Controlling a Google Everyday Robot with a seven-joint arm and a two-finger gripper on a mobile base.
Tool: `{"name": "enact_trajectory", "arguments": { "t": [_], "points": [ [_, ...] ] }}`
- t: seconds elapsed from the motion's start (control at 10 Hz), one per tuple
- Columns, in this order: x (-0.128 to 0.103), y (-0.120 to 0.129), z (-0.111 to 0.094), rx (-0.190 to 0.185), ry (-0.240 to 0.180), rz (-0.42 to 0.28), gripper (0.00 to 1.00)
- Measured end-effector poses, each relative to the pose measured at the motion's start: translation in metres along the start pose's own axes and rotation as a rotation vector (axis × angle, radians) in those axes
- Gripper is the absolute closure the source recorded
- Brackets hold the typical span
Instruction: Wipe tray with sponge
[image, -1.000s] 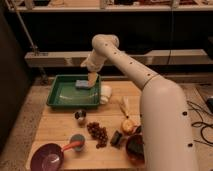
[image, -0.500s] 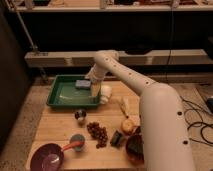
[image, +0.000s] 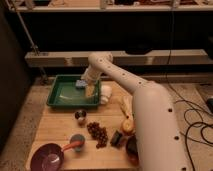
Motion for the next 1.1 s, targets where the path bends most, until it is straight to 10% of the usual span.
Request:
{"name": "enact_trajectory", "arguments": {
  "t": [1.1],
  "points": [
    [0.024, -0.009, 0.020, 0.028, -0.033, 0.159, 0.20]
  ]
}}
